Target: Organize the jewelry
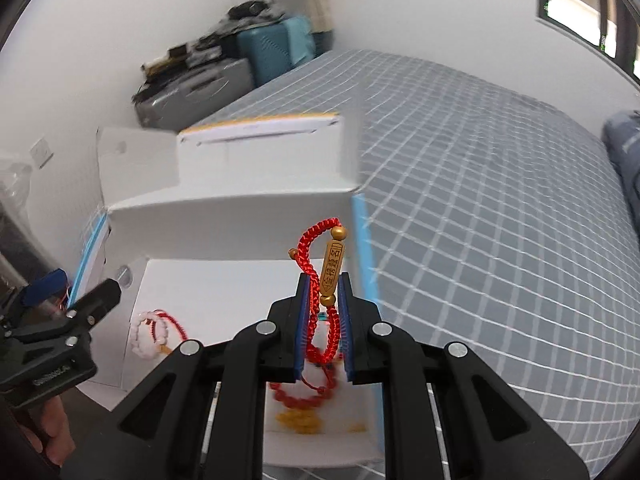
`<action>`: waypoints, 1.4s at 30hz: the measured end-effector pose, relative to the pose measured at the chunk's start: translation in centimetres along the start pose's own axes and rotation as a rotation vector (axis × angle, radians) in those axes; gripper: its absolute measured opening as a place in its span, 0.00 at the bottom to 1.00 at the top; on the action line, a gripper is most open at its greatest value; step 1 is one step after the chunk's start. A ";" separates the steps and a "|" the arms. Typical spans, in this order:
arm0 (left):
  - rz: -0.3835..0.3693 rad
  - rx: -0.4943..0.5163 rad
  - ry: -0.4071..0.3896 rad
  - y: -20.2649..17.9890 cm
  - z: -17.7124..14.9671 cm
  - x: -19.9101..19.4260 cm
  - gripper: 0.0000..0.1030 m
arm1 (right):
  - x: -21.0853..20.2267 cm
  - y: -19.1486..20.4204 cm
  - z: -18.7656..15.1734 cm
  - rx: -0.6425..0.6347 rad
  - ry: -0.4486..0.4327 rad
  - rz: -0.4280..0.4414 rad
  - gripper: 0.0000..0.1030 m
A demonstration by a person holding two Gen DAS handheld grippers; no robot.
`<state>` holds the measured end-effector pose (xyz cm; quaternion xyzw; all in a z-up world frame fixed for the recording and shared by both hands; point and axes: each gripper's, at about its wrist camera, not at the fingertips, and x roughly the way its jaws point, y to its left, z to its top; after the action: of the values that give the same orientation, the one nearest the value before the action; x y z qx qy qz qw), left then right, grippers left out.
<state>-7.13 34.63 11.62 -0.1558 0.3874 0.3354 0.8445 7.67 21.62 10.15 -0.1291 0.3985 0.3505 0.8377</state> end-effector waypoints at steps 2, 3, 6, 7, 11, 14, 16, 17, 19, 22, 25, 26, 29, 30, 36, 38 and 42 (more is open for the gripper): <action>0.011 -0.007 0.008 1.0 -0.1 0.5 0.94 | 1.4 0.9 -0.3 -0.020 0.028 -0.003 0.13; 0.016 -0.007 0.013 1.2 -0.3 0.8 0.94 | 2.2 1.3 -0.5 -0.028 0.048 -0.003 0.13; 0.026 -0.002 0.033 1.6 -0.9 1.6 0.94 | 4.0 1.5 -1.1 -0.033 0.084 -0.009 0.13; 0.028 -0.001 0.040 1.7 -1.1 1.8 0.94 | 4.3 1.5 -1.2 -0.029 0.091 -0.008 0.13; 0.035 0.017 0.053 1.7 -1.9 2.2 0.94 | 5.4 1.7 -1.4 -0.018 0.109 -0.009 0.13; 0.033 0.031 0.058 1.9 -2.3 2.5 0.94 | 6.0 1.9 -1.3 -0.009 0.118 -0.008 0.15; 0.036 0.032 0.063 2.1 -2.5 2.7 0.94 | 5.9 2.1 -1.4 -0.005 0.112 -0.001 0.30; 0.037 0.028 0.065 2.3 -2.5 2.8 0.94 | 5.9 2.2 -1.4 -0.004 0.108 -0.003 0.34; 0.037 0.026 0.064 2.5 -2.6 2.8 0.94 | 5.6 2.4 -1.6 -0.007 0.098 -0.004 0.49; 0.042 0.021 0.057 2.7 -2.5 2.5 0.94 | 5.2 2.6 -1.6 -0.013 0.090 -0.004 0.60; 0.040 0.018 0.040 2.8 -2.5 1.9 0.94 | 4.3 2.7 -1.7 -0.013 0.069 -0.005 0.69; 0.039 0.018 0.033 2.8 -2.6 1.6 0.94 | 3.9 2.7 -1.8 -0.017 0.061 -0.008 0.70; 0.040 0.023 0.010 2.7 -2.8 0.6 0.94 | 2.3 2.3 -2.2 0.009 0.026 -0.006 0.80; 0.036 0.024 -0.004 2.7 -2.9 0.0 0.94 | 1.6 2.2 -2.4 0.014 0.015 -0.002 0.84; 0.020 0.016 -0.082 3.0 -4.1 -3.5 0.94 | -2.7 1.8 -4.2 0.018 -0.081 -0.006 0.93; 0.013 0.021 -0.097 3.1 -4.9 -4.4 0.94 | -4.0 1.9 -4.9 0.017 -0.118 -0.024 0.93; 0.012 0.021 -0.122 3.6 -6.7 -5.9 0.94 | -6.4 2.0 -7.0 0.008 -0.171 -0.033 0.93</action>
<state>-16.11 31.13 11.75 -0.1237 0.3397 0.3453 0.8661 -0.59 16.49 10.61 -0.1017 0.3248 0.3449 0.8748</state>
